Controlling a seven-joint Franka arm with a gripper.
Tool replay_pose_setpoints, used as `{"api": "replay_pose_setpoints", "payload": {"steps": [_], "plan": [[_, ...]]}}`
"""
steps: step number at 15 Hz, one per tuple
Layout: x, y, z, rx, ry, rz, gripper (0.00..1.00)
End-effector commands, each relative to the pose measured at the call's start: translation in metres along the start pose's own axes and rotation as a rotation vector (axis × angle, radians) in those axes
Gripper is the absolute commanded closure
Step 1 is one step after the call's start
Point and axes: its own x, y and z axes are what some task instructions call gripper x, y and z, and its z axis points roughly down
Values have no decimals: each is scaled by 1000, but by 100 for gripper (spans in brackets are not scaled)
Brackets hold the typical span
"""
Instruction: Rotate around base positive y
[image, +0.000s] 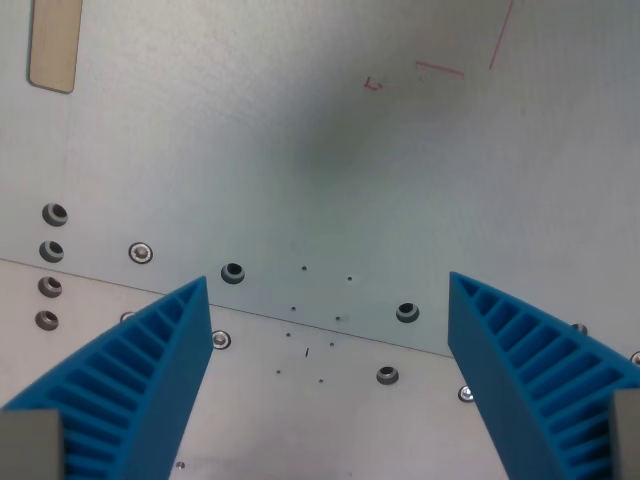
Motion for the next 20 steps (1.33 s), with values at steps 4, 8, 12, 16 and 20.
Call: {"api": "replay_pose_setpoints", "payload": {"steps": [4, 8, 12, 16, 20], "plan": [[0, 0, -2, 12, -40, 0, 0], [0, 0, -2, 25, -85, 0, 0], [0, 0, -2, 38, -130, -1, 0], [0, 0, -2, 51, -174, -1, 0], [0, 0, -2, 64, -219, -1, 0]]}}
